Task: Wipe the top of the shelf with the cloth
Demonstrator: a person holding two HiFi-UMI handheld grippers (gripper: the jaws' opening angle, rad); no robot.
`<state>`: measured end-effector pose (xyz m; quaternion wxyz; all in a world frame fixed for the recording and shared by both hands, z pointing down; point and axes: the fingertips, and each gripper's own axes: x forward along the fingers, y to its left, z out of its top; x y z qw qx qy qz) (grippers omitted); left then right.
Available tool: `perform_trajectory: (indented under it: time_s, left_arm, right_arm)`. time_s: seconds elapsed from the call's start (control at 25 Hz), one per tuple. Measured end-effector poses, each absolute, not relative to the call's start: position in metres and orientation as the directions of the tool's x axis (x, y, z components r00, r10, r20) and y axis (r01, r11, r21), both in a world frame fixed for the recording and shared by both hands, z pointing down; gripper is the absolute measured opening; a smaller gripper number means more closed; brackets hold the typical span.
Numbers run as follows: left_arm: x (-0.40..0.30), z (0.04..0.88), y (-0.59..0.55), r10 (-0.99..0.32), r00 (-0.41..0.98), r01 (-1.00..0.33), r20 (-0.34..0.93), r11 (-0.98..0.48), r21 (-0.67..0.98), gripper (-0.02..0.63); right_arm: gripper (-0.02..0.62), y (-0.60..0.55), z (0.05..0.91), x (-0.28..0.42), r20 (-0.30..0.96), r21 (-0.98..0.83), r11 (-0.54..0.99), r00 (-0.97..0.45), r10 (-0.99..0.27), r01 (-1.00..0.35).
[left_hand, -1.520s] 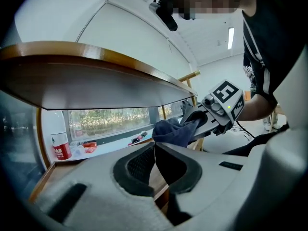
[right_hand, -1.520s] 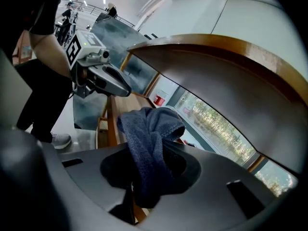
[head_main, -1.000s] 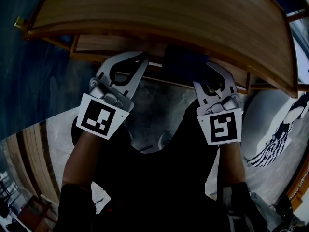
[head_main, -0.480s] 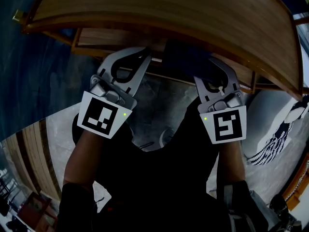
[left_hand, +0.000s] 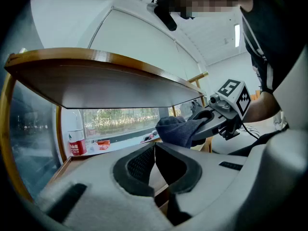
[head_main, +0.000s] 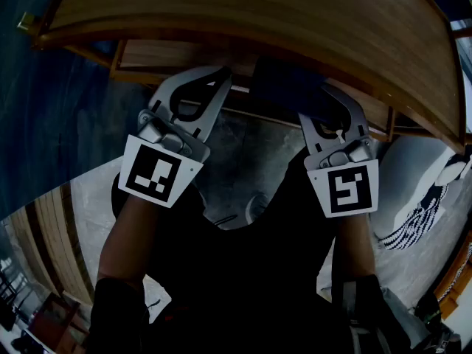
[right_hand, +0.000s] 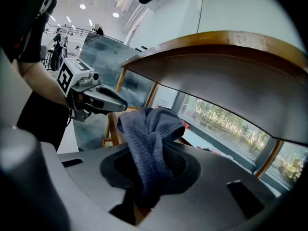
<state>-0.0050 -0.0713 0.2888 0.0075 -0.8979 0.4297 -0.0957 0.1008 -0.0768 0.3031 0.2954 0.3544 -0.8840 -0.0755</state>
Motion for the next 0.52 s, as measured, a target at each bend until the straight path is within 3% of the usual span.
perform_trajectory:
  time_s: [0.52]
  left_arm:
    - [-0.0027,0.2865,-0.0756,-0.771,0.615,-0.764,0.163,-0.634,-0.118,0.020]
  right_arm:
    - [0.087,-0.0822,0.3000,0.0990,0.468,0.354,0.738,-0.574,-0.672,-0.574]
